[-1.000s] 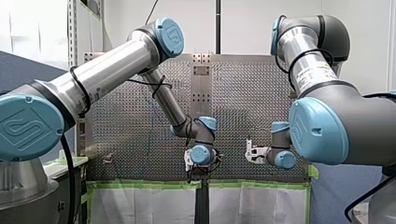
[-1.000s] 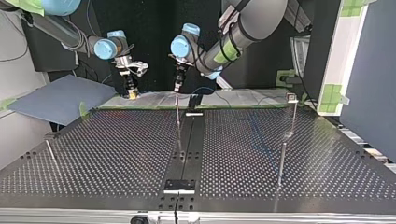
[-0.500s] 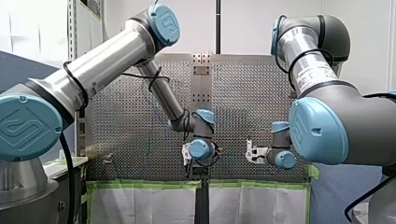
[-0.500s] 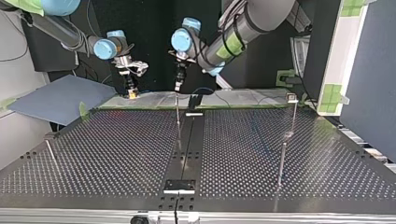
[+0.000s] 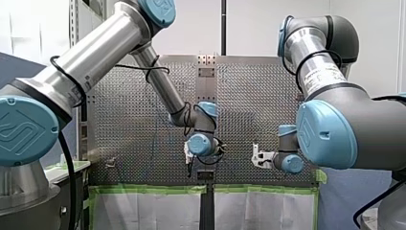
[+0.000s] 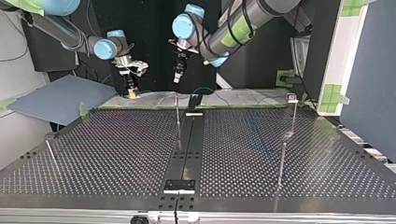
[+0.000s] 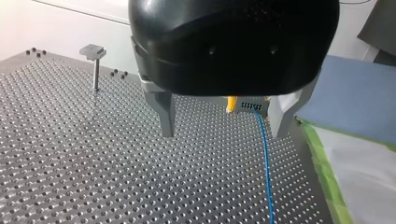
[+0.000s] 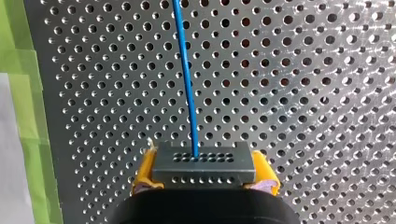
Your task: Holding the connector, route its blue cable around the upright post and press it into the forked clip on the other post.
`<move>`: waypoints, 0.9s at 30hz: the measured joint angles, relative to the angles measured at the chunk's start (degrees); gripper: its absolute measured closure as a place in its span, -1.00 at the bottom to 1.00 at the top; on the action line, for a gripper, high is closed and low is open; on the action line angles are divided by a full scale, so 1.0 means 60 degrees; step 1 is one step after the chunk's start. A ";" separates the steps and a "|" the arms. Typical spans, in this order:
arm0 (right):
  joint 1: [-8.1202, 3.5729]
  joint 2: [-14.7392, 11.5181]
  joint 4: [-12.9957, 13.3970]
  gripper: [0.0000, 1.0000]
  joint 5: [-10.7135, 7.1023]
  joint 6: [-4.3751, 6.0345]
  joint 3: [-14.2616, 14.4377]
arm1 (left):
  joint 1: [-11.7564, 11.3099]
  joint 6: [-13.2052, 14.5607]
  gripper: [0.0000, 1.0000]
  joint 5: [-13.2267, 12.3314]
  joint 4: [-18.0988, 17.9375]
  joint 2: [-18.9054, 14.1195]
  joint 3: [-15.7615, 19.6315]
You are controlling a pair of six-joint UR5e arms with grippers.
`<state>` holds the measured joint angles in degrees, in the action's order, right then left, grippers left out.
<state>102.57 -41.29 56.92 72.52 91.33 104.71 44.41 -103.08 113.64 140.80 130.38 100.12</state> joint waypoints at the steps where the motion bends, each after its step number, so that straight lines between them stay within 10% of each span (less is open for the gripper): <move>1: 0.0006 0.0000 -0.0002 1.00 0.0000 0.0005 -0.0004 | 0.0004 -0.0043 -0.98 0.0013 0.0082 -0.0086 0.0087; 27: -0.0038 -0.0010 -0.0035 1.00 0.0256 0.0002 -0.0035 | 0.0014 -0.0332 -0.98 0.0036 0.0455 -0.2239 0.2241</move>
<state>102.34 -41.35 56.71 74.05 91.34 104.50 44.50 -105.07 113.86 143.53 116.94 113.56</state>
